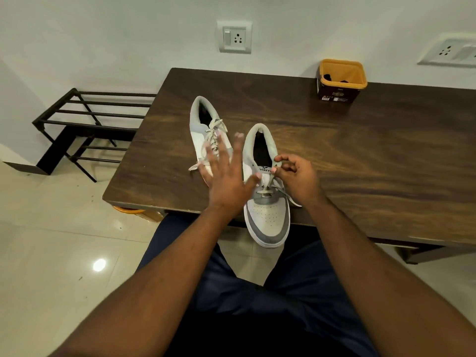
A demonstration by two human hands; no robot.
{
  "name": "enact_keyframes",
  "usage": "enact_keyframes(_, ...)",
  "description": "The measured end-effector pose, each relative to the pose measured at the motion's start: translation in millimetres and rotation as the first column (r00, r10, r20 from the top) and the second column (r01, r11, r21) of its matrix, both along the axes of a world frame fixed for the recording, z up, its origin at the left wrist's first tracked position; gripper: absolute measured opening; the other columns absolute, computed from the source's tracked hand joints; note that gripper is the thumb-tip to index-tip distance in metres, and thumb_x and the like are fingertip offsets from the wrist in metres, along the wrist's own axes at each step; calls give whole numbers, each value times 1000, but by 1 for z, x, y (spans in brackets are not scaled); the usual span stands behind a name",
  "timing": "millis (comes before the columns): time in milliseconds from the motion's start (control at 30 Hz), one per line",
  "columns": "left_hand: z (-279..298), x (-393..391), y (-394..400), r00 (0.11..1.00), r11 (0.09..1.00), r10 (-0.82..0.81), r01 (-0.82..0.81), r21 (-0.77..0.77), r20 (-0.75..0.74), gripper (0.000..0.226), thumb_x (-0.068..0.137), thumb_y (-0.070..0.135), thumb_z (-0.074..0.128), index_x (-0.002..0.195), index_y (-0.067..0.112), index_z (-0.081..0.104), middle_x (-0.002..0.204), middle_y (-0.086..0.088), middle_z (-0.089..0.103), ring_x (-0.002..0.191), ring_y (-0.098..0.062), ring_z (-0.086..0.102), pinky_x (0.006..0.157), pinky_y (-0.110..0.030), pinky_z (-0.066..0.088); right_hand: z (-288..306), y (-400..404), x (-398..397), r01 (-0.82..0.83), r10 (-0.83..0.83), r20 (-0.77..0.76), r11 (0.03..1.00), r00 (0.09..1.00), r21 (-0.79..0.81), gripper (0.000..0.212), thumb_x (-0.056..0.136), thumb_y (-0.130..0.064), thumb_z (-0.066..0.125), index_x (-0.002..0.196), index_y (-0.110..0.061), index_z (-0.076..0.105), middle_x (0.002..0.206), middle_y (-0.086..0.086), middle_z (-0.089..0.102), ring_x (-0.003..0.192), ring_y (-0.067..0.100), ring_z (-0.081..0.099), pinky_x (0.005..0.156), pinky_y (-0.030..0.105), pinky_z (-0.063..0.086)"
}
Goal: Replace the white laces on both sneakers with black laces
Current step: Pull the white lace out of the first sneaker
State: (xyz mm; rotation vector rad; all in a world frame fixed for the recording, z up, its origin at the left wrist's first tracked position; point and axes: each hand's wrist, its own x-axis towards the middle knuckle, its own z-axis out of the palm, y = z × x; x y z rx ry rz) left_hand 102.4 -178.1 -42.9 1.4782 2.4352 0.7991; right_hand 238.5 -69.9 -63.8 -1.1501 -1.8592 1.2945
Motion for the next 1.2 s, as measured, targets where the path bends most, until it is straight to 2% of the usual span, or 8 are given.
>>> enact_keyframes(67,-4,7,1,965,959,-261,254,-124,-39,101,79,70,60,151,49,-9,162,0,-24,146,-29,-29,111,-62,-15,1,-9,5,21,-22,9,990,1000,137,21,89,-24,68,109,-19,70,92,-9,67,86,2,64,79,21,52)
enact_keyframes(167,-11,7,6,893,881,-429,381,-280,-133,113,67,75,68,145,59,-12,159,-4,-31,143,-32,-33,111,-69,-12,-3,-23,20,-9,-16,76,946,997,323,14,88,-18,69,101,-15,74,86,-8,61,79,0,57,70,12,44)
enact_keyframes(400,-18,-4,19,855,846,-478,387,-366,-199,117,60,83,64,144,60,-15,157,0,-35,142,-31,-36,105,-68,-19,-16,-27,33,-182,153,147,961,977,209,14,87,-11,69,98,-13,76,91,3,69,84,1,60,72,8,42)
enact_keyframes(600,-18,-12,28,840,842,-485,374,-389,-244,118,60,85,62,146,57,-14,160,6,-29,142,-30,-36,94,-59,-33,-13,-10,28,-311,243,250,906,937,285,12,84,-11,72,95,-11,77,86,-2,66,81,-6,57,73,7,40)
enact_keyframes(800,-16,-14,34,838,841,-480,355,-408,-259,118,60,87,60,146,56,-14,160,9,-27,142,-31,-36,93,-61,-34,-14,-8,16,-390,257,384,863,887,322,6,92,-9,59,87,-11,61,82,-10,47,80,13,49,73,26,39)
enact_keyframes(933,-17,-14,34,845,843,-473,350,-409,-251,120,59,87,61,147,55,-13,160,11,-26,143,-32,-35,94,-63,-32,-12,-15,22,-407,310,355,882,882,238,16,93,-4,55,83,-16,54,82,-8,49,77,9,47,71,22,37)
enact_keyframes(1100,-20,-15,34,843,846,-469,344,-407,-263,122,61,78,69,147,53,-14,160,12,-26,144,-32,-32,101,-69,-23,4,-24,25,-504,489,348,862,800,-52,11,94,-9,57,84,-9,61,80,-6,60,72,4,53,66,18,42)
enact_keyframes(1200,-21,-15,34,850,844,-470,355,-402,-237,122,62,80,67,146,53,-16,160,12,-28,143,-31,-34,102,-69,-22,0,-22,23,-306,316,145,948,938,-83,9,92,-11,62,86,-7,67,77,0,66,72,9,56,70,26,46)
